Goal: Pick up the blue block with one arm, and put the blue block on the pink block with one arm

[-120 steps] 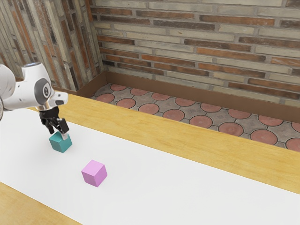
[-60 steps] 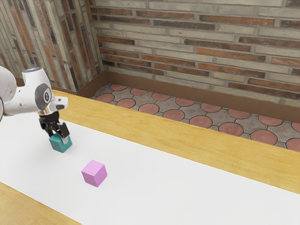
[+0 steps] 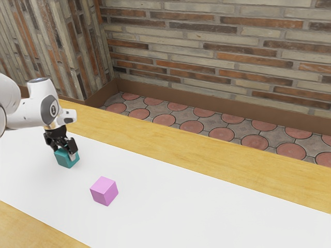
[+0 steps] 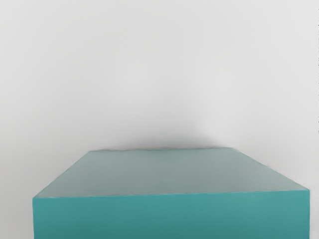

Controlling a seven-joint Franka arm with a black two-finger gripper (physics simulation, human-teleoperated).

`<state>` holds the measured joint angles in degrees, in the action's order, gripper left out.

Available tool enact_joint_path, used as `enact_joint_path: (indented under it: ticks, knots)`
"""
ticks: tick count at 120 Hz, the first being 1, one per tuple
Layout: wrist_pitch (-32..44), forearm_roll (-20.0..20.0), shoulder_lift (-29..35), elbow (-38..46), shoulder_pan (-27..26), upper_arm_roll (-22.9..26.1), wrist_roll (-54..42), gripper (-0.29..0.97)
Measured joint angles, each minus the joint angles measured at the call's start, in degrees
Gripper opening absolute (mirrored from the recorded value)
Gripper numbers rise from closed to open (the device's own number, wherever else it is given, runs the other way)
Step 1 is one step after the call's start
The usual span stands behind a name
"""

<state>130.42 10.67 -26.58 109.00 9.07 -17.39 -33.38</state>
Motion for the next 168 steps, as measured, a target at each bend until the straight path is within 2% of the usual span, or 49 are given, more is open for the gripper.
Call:
enact_joint_path:
  ticks: [89, 136, 144, 168]
  knots:
    - [0.43, -0.66, -0.02, -0.08, -0.20, 0.01, 1.79, 0.44]
    - [0.10, -1.14, 0.78, -0.08, -0.37, 0.03, 2.79, 0.38]
    - [-0.53, -1.63, 2.96, 0.24, -1.00, 0.06, 3.03, 0.38]
    - [-3.27, -3.56, 18.23, 10.48, -6.64, 0.00, 4.05, 0.38]
